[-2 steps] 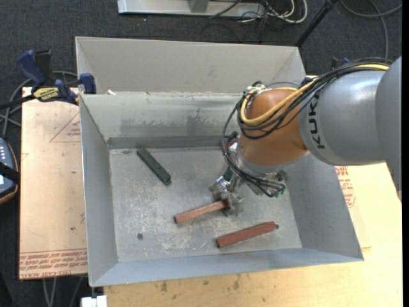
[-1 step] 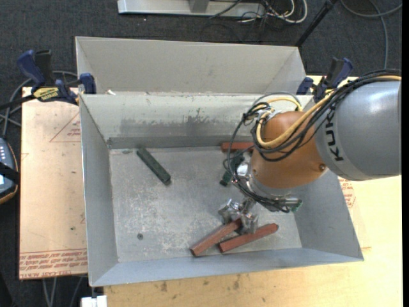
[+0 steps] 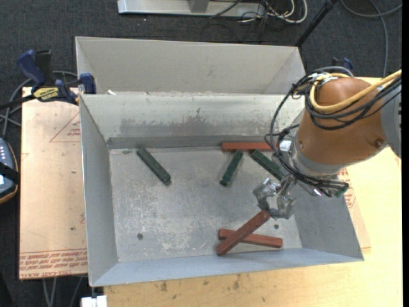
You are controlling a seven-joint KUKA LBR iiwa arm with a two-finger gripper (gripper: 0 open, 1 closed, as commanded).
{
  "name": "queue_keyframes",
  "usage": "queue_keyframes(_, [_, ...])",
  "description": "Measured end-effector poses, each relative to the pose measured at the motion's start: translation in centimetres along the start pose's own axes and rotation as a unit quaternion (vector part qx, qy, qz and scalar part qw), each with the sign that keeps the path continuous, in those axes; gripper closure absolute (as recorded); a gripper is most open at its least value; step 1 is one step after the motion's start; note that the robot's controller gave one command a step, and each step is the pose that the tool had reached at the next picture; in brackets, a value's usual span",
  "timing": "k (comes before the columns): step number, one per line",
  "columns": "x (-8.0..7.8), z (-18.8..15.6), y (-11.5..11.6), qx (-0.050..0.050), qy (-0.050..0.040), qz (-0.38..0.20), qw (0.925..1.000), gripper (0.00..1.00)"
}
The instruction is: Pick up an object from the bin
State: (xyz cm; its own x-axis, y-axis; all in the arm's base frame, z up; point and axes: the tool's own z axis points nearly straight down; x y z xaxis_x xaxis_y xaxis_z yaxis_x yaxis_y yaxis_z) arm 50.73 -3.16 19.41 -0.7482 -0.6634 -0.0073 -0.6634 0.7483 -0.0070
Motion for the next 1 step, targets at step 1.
queue_keyframes(1, [-0.02,0.42,0.22,-0.004,0.0024,-0.001,1.0000,0.00])
